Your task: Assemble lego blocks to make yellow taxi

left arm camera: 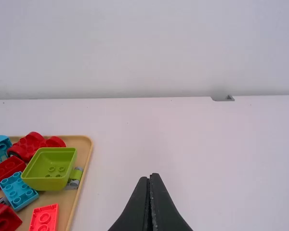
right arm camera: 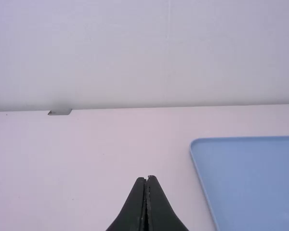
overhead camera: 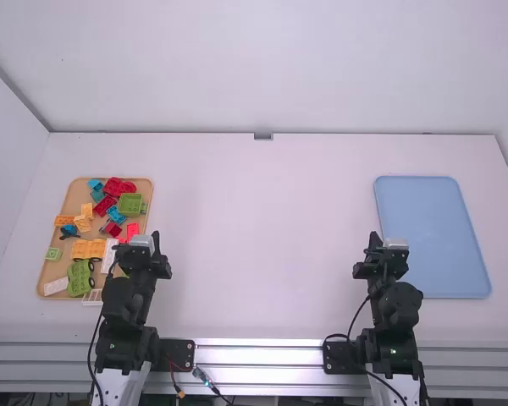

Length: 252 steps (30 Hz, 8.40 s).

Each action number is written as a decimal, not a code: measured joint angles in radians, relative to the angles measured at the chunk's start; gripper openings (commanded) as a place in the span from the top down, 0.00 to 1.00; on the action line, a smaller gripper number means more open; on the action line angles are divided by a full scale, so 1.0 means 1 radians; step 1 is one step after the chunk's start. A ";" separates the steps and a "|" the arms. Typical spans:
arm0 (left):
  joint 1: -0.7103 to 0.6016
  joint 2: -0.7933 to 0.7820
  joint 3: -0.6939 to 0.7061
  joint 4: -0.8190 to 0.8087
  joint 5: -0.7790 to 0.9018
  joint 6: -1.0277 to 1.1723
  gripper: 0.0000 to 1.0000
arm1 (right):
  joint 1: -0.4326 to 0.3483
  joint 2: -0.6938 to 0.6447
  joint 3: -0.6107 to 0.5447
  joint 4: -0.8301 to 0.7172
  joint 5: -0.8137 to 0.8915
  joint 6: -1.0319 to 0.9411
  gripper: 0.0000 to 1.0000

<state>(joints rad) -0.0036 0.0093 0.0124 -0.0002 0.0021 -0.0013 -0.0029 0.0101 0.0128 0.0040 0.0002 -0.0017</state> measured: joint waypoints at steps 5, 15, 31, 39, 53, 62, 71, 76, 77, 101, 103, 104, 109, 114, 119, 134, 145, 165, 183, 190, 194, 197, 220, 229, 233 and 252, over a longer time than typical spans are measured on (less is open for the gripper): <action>0.000 0.000 0.000 0.000 0.000 0.001 0.99 | 0.000 0.000 0.000 0.001 0.000 -0.003 0.99; 0.000 0.108 0.058 -0.031 0.000 0.001 0.87 | 0.000 0.109 0.047 -0.018 -0.003 -0.010 0.87; 0.019 0.373 0.262 -0.057 0.000 0.026 0.65 | 0.000 0.375 0.249 -0.037 -0.003 -0.025 0.65; 0.029 0.573 0.409 -0.090 -0.002 0.045 0.49 | 0.000 0.565 0.392 -0.049 -0.002 -0.032 0.49; 0.057 0.913 0.671 -0.204 -0.101 -0.074 0.23 | 0.003 0.904 0.646 -0.051 -0.002 -0.054 0.23; 0.257 1.131 0.811 -0.343 -0.154 -0.275 0.11 | 0.054 1.078 0.776 -0.037 -0.002 -0.062 0.10; 0.488 1.516 1.095 -0.606 -0.138 -0.435 0.03 | 0.111 1.184 0.859 -0.034 -0.001 -0.145 0.03; 0.537 1.691 1.209 -0.635 -0.130 -0.499 0.01 | 0.134 1.219 0.880 -0.031 -0.002 -0.177 0.01; 0.541 1.708 1.214 -0.636 -0.123 -0.504 0.01 | 0.135 1.222 0.880 -0.030 -0.001 -0.181 0.01; 0.545 1.746 1.105 -0.608 -0.184 -0.725 0.01 | 0.114 1.227 0.886 -0.007 0.001 -0.190 0.01; 0.547 1.746 1.087 -0.613 -0.183 -0.731 0.01 | 0.114 1.228 0.886 -0.007 0.001 -0.202 0.01; 0.547 1.746 1.085 -0.613 -0.183 -0.734 0.01 | 0.114 1.228 0.886 -0.007 0.002 -0.204 0.01; 0.548 1.746 1.064 -0.589 -0.187 -0.737 0.01 | 0.114 1.228 0.886 -0.008 0.002 -0.214 0.01; 0.550 1.746 1.023 -0.539 -0.187 -0.768 0.01 | 0.114 1.228 0.886 -0.015 0.002 -0.217 0.01; 0.573 1.746 1.004 -0.531 -0.187 -0.797 0.00 | 0.114 1.228 0.886 -0.020 0.003 -0.247 0.01; 0.608 1.746 0.932 -0.404 -0.187 -0.815 0.06 | 0.114 1.228 0.886 -0.022 0.002 -0.264 0.01; 0.618 1.747 0.876 -0.316 -0.191 -0.819 0.28 | 0.114 1.228 0.886 -0.022 0.003 -0.267 0.01; 0.612 1.691 1.013 -0.410 -0.146 -0.747 0.48 | 0.114 1.228 0.887 -0.057 0.001 -0.267 0.01; -0.109 1.586 1.251 -0.572 0.206 0.224 0.78 | 0.114 1.228 0.887 -0.071 -0.005 -0.212 0.01; -0.417 1.701 1.255 -0.700 0.229 0.684 0.98 | 0.114 1.228 0.887 -0.092 -0.003 -0.210 0.01; -0.518 1.793 1.255 -0.695 0.182 0.819 0.97 | 0.114 1.228 0.887 -0.098 -0.004 -0.210 0.01; -0.544 1.842 1.254 -0.656 0.150 0.858 0.94 | 0.114 1.228 0.887 -0.098 -0.005 -0.211 0.01; -0.547 1.936 1.184 -0.523 0.135 0.903 0.01 | 0.114 1.228 0.887 -0.113 -0.003 -0.208 0.01; -0.510 1.936 1.383 -0.711 0.144 0.808 0.01 | 0.114 1.228 0.887 -0.112 -0.005 -0.210 0.01; -0.439 1.932 1.516 -0.797 0.151 0.718 0.01 | 0.114 1.228 0.887 -0.104 -0.005 -0.210 0.01; 0.375 1.920 1.672 -0.839 -0.020 0.035 0.01 | 0.114 1.228 0.887 -0.090 -0.005 -0.210 0.01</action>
<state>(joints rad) 0.3714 1.9297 1.6840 -0.8391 -0.0181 0.0338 0.1112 1.2377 0.8993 -0.0860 -0.0051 -0.2119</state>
